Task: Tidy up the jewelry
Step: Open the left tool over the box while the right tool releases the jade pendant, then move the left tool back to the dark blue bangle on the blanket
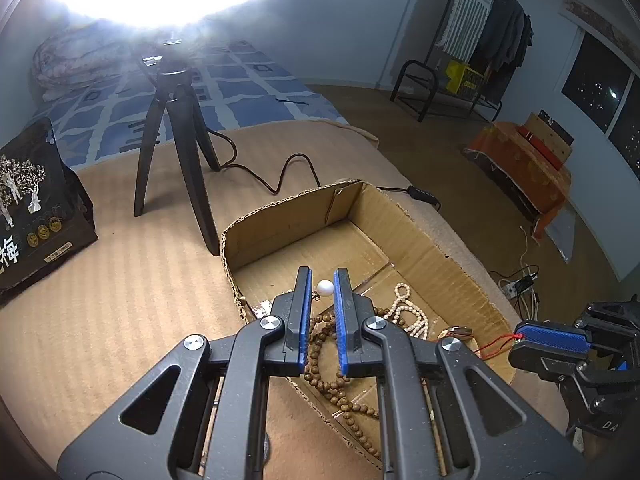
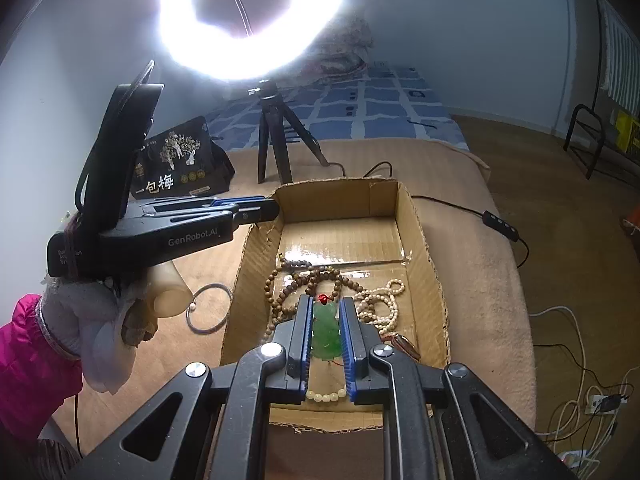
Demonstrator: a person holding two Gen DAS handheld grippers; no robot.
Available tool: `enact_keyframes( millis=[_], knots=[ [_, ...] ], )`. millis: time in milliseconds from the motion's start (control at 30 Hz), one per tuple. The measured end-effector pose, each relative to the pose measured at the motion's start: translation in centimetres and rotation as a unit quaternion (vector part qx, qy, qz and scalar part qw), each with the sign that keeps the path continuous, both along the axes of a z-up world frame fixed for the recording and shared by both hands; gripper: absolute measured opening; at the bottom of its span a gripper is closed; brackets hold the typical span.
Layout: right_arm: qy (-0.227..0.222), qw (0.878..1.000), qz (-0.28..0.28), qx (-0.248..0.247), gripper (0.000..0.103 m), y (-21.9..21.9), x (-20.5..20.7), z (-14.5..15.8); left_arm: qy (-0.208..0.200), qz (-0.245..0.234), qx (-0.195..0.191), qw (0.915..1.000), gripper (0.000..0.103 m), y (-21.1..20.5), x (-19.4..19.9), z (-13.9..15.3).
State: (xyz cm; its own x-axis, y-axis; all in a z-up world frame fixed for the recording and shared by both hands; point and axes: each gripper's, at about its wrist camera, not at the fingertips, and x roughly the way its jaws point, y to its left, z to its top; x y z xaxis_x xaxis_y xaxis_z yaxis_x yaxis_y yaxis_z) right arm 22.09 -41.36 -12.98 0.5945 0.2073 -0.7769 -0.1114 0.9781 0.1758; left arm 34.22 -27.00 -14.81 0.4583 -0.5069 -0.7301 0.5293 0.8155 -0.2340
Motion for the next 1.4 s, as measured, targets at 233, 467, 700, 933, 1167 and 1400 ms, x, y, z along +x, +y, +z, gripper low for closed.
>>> enact_keyframes(
  millis=[233, 467, 700, 933, 1167, 1400],
  knots=[
    [-0.003, 1.0, 0.003, -0.008, 0.018, 0.3, 0.0, -0.1, -0.003, 0.001, 0.002, 1.0, 0.009, -0.1, 0.0, 0.1],
    [-0.028, 0.999, -0.002, -0.024, 0.084, 0.9, -0.3, 0.7, -0.005, 0.012, 0.001, 0.9999, 0.061, 0.4, 0.1, 0.5],
    [-0.038, 0.999, -0.009, -0.037, 0.1, 1.4, -0.7, 0.7, -0.001, 0.013, 0.006, 0.9999, 0.061, 1.3, 0.2, 0.6],
    [-0.04, 0.998, -0.01, -0.037, 0.101, 1.7, -1.1, 1.2, -0.01, 0.014, 0.013, 0.9998, 0.061, 3.4, -0.2, 1.3],
    [-0.046, 0.999, -0.005, -0.028, 0.101, 2.6, -2.2, 1.7, -0.008, 0.021, 0.017, 0.9996, 0.065, 7.2, -0.9, 1.2],
    [-0.053, 0.998, 0.019, -0.022, 0.101, 5.0, -3.5, 2.0, -0.014, 0.038, 0.025, 0.9989, 0.067, 11.9, -2.2, 1.2]
  ],
)
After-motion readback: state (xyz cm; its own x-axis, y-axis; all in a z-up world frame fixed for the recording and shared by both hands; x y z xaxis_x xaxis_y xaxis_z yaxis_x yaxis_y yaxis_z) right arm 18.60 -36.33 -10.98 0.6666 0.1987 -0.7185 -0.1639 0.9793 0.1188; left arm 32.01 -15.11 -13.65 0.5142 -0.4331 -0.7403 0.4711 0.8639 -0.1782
